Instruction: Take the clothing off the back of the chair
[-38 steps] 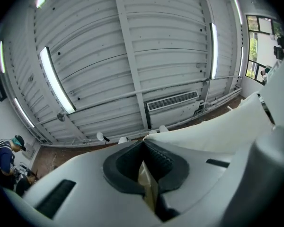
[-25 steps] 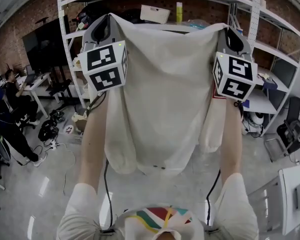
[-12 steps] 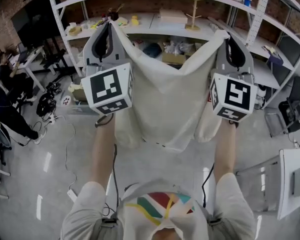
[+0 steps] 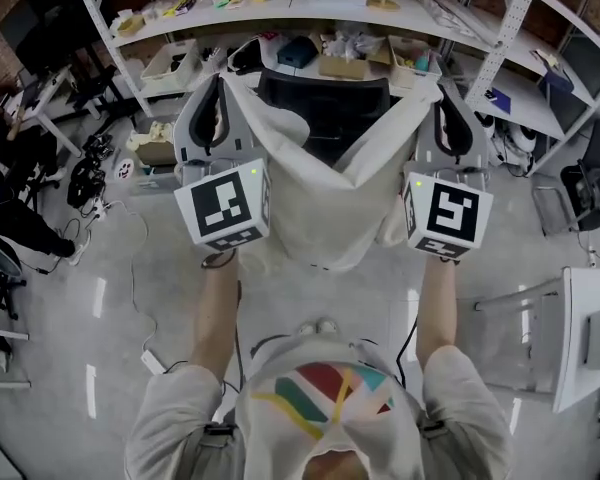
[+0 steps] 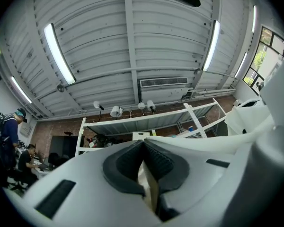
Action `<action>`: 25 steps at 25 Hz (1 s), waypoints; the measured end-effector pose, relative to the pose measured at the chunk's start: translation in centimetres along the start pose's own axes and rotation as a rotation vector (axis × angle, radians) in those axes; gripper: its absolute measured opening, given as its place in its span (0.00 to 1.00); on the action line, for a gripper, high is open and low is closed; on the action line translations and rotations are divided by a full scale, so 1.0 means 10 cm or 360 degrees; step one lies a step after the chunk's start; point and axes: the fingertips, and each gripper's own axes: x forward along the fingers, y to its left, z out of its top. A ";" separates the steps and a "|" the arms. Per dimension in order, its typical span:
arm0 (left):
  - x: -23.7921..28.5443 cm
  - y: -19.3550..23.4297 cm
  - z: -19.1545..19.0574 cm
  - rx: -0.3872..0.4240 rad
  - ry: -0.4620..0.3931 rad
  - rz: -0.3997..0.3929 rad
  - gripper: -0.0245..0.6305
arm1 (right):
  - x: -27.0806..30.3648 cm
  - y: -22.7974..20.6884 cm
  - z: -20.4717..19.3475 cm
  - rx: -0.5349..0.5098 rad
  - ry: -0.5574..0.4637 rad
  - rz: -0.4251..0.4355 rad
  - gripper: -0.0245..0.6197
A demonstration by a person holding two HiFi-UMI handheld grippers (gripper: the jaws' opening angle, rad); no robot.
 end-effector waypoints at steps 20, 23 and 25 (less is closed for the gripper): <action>-0.64 -0.20 -1.17 -0.0123 0.0360 0.0030 0.06 | -0.60 0.48 -1.27 0.0161 0.0404 0.0067 0.06; -0.74 -0.22 -1.30 -0.0106 0.0411 0.0029 0.06 | -0.72 0.52 -1.45 0.0199 0.0469 0.0069 0.06; -0.80 -0.25 -1.37 -0.0090 0.0432 0.0024 0.06 | -0.79 0.55 -1.54 0.0208 0.0507 0.0071 0.06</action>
